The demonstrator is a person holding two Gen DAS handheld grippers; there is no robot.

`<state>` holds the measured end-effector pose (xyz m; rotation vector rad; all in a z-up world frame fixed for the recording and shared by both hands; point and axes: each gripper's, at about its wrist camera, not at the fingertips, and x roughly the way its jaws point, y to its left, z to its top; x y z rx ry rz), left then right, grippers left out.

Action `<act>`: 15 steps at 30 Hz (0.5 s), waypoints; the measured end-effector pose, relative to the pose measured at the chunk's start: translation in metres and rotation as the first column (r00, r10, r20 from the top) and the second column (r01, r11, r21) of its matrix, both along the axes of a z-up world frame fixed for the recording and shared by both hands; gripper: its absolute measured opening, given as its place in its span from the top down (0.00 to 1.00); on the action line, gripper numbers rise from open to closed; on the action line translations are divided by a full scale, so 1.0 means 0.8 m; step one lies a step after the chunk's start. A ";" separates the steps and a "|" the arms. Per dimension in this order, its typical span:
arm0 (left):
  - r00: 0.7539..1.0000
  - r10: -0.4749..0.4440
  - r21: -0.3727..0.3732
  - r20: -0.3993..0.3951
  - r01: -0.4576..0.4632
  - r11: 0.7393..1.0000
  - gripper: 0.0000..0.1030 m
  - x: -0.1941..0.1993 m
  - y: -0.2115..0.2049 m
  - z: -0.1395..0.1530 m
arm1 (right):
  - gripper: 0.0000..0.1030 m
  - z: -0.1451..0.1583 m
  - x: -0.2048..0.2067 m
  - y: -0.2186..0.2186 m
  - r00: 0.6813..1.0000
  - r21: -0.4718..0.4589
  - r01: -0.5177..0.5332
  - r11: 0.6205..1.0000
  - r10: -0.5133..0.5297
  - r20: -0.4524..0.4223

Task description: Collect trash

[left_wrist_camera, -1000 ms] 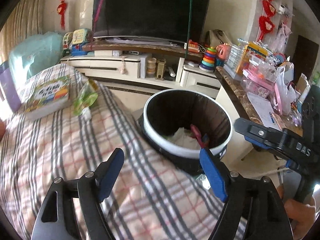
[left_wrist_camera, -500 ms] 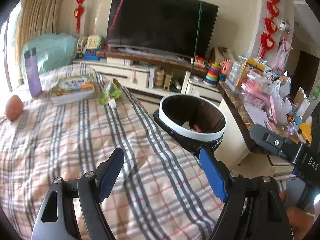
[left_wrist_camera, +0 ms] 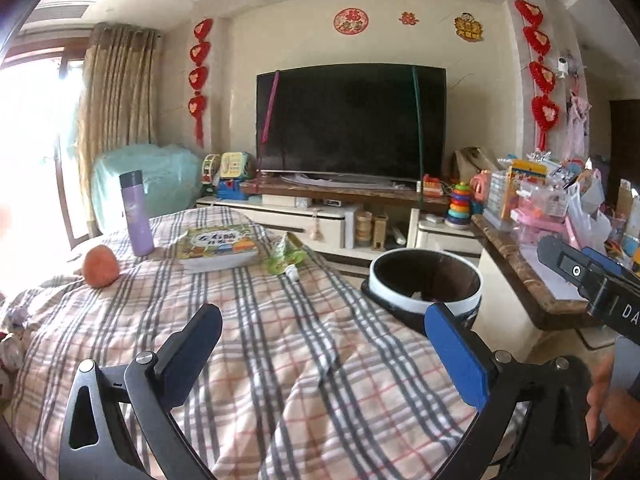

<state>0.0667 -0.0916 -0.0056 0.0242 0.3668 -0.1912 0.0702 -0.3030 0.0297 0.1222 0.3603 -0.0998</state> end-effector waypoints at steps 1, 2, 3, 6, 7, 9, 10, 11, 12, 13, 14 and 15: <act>1.000 0.005 0.001 -0.002 -0.005 1.000 0.01 -0.003 0.001 -0.004 | 0.00 -0.005 0.000 0.000 1.000 0.003 -0.003 1.000 0.003 -0.002; 1.000 0.010 0.005 -0.005 -0.010 1.000 0.01 -0.002 -0.002 -0.008 | 0.00 -0.010 0.000 0.000 1.000 0.004 -0.003 1.000 0.003 -0.004; 1.000 0.017 0.009 -0.007 -0.017 1.000 0.01 0.001 -0.004 -0.010 | 0.00 -0.016 -0.001 0.000 1.000 0.002 0.001 1.000 -0.001 -0.005; 0.999 0.049 0.026 -0.009 -0.049 0.998 0.01 0.011 -0.008 -0.012 | 0.00 -0.029 -0.007 0.001 1.000 0.001 0.010 1.000 -0.010 -0.002; 0.998 0.055 0.024 -0.014 -0.055 0.998 0.01 0.010 -0.008 -0.014 | 0.00 -0.032 -0.009 0.000 1.000 0.002 0.013 1.000 -0.013 0.004; 0.998 0.064 0.018 -0.016 -0.064 0.998 0.01 0.016 -0.007 -0.014 | 0.00 -0.038 -0.018 -0.001 0.999 -0.001 0.025 1.000 -0.025 0.025; 0.997 0.071 0.017 -0.014 -0.071 0.997 0.01 0.016 -0.007 -0.014 | 0.00 -0.041 -0.019 -0.002 0.999 -0.005 0.033 0.999 -0.033 0.033; 0.997 0.075 0.017 -0.013 -0.074 0.997 0.01 0.016 -0.007 -0.013 | 0.00 -0.043 -0.021 -0.002 0.998 -0.008 0.041 0.999 -0.041 0.038; 0.997 0.080 0.017 -0.009 -0.080 0.997 0.01 0.015 -0.008 -0.013 | 0.00 -0.045 -0.022 -0.002 0.998 -0.014 0.045 0.999 -0.044 0.043; 0.996 0.085 0.019 -0.007 -0.085 0.996 0.01 0.015 -0.008 -0.014 | 0.00 -0.047 -0.024 -0.002 0.998 -0.018 0.048 0.999 -0.047 0.046; 0.996 0.087 0.021 -0.003 -0.087 0.996 0.01 0.015 -0.010 -0.014 | 0.00 -0.048 -0.024 -0.003 0.998 -0.023 0.050 0.998 -0.049 0.047; 0.996 0.087 0.024 0.000 -0.087 0.996 0.01 0.014 -0.011 -0.013 | 0.00 -0.049 -0.024 -0.003 0.998 -0.029 0.052 0.998 -0.051 0.047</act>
